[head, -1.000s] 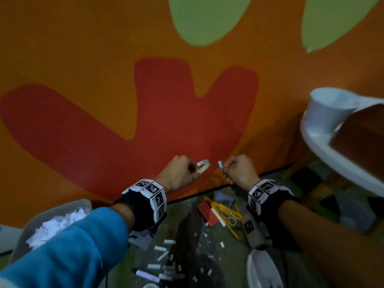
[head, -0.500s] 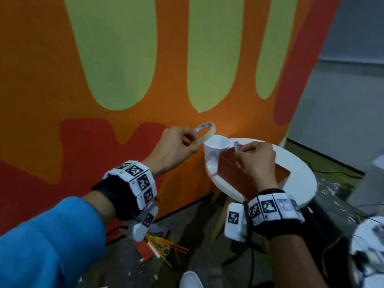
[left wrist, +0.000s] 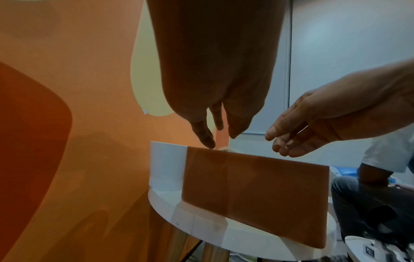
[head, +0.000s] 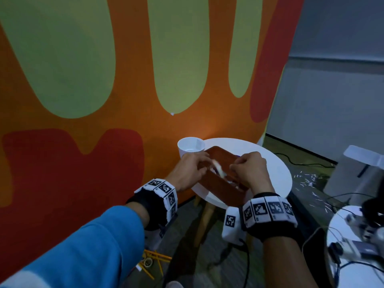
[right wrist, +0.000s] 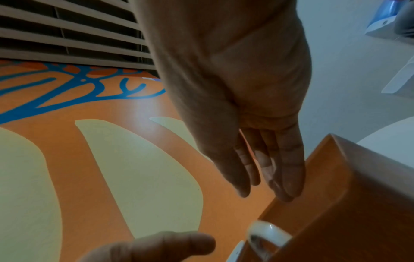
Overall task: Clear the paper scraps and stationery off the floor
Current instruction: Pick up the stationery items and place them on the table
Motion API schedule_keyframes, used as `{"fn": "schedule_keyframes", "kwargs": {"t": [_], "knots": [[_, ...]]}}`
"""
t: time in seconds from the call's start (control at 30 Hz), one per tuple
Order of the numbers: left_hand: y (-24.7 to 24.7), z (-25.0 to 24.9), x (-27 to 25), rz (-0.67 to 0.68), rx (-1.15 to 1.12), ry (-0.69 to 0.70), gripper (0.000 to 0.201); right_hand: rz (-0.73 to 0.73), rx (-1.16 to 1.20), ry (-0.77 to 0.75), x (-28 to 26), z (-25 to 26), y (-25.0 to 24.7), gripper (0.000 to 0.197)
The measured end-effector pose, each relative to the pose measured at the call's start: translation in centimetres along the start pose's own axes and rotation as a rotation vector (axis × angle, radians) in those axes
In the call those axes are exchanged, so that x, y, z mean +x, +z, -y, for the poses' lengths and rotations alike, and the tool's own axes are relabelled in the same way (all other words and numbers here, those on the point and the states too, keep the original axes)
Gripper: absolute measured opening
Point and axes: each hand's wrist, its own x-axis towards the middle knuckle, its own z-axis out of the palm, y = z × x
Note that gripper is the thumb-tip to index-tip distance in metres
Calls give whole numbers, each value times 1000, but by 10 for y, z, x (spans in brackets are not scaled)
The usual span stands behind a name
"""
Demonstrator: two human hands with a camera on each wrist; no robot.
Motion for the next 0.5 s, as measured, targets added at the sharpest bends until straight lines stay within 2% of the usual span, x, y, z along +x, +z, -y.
{"fn": "schedule_keyframes", "kwargs": {"t": [0.13, 0.23, 0.33, 0.5], "knots": [[-9, 13, -7, -74, -43, -14, 29, 106, 80, -132, -10, 18, 2, 3], [-21, 26, -20, -148, -113, -57, 24, 253, 101, -272, -23, 33, 10, 14], [-37, 44, -39, -192, -127, -173, 18, 392, 57, -309, -36, 44, 25, 16], [-61, 87, -96, -167, -27, -372, 16, 561, -60, -372, -60, 61, 71, 15]]}}
